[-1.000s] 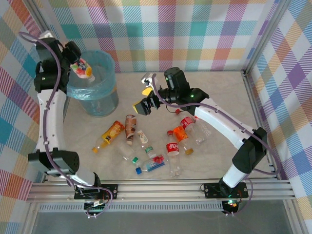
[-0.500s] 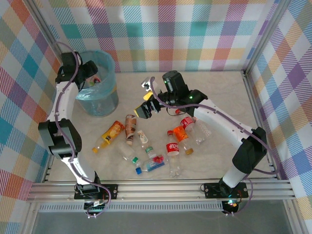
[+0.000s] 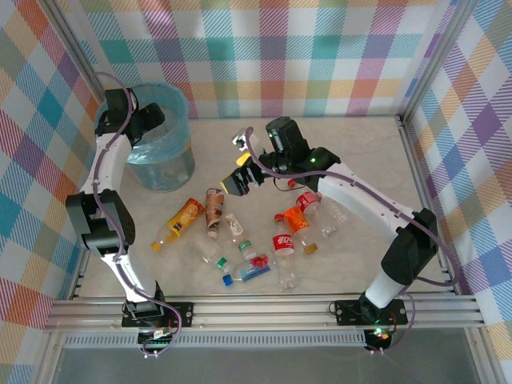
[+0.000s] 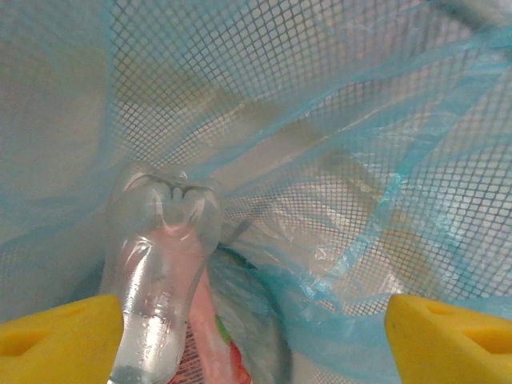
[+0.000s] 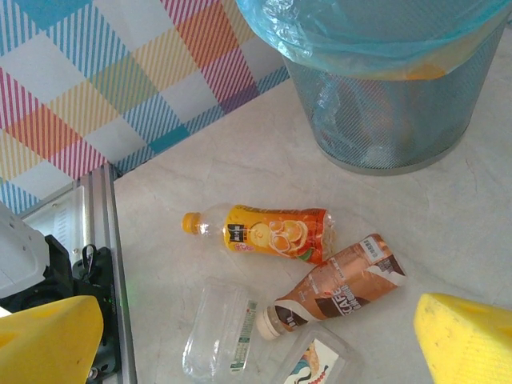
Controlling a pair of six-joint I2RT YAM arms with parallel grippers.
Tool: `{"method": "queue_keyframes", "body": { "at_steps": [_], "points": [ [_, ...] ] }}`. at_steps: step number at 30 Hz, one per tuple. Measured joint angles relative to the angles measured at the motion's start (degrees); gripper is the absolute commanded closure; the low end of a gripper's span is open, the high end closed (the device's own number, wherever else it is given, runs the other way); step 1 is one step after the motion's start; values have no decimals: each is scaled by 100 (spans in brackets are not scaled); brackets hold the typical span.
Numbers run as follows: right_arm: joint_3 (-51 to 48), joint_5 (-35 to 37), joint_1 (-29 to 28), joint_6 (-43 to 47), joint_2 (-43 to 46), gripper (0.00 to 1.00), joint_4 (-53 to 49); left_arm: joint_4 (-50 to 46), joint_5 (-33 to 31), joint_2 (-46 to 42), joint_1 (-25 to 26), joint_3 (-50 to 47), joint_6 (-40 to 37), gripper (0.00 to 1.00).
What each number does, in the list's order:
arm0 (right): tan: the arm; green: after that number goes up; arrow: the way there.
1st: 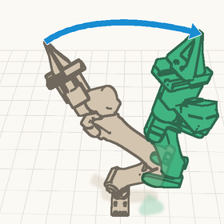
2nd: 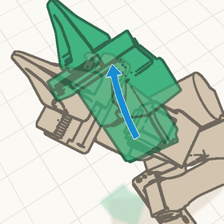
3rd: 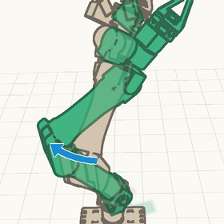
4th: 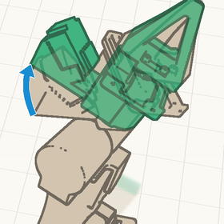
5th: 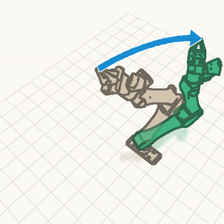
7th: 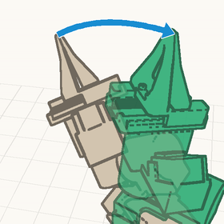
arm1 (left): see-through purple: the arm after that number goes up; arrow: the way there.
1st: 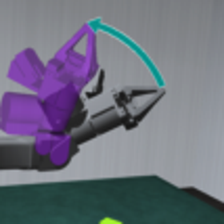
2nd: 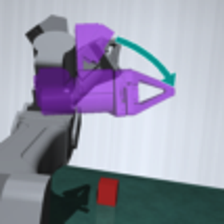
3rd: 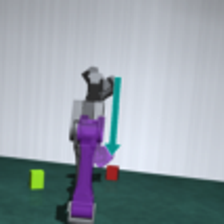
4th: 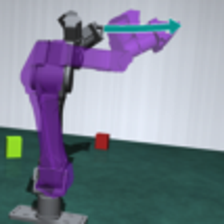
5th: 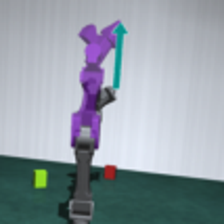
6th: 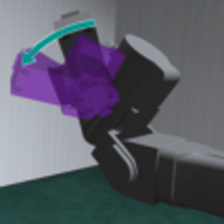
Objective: Put the plastic bottles in the bin
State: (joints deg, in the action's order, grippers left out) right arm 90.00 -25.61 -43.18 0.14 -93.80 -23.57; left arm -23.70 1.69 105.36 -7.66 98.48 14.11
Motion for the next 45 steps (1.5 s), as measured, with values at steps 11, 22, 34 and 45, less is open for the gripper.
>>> {"method": "queue_keyframes", "body": {
  "at_steps": [11,22,34,45],
  "points": [
    [-181,1434,109,-343,413,0,-570,-15,-4,-1259,44,-35,107,16],
    [-1655,2304,2092,-999,1099,0,-1174,76,-286,-3244,1399,-949,-105,18],
    [-1989,2865,2844,-470,-31,12,-1338,-474,-319,-3244,3491,-1427,-584,17],
    [-2006,2929,2944,-358,-686,20,-1329,-675,-337,-3029,3646,-1565,-608,16]
  ]
}}
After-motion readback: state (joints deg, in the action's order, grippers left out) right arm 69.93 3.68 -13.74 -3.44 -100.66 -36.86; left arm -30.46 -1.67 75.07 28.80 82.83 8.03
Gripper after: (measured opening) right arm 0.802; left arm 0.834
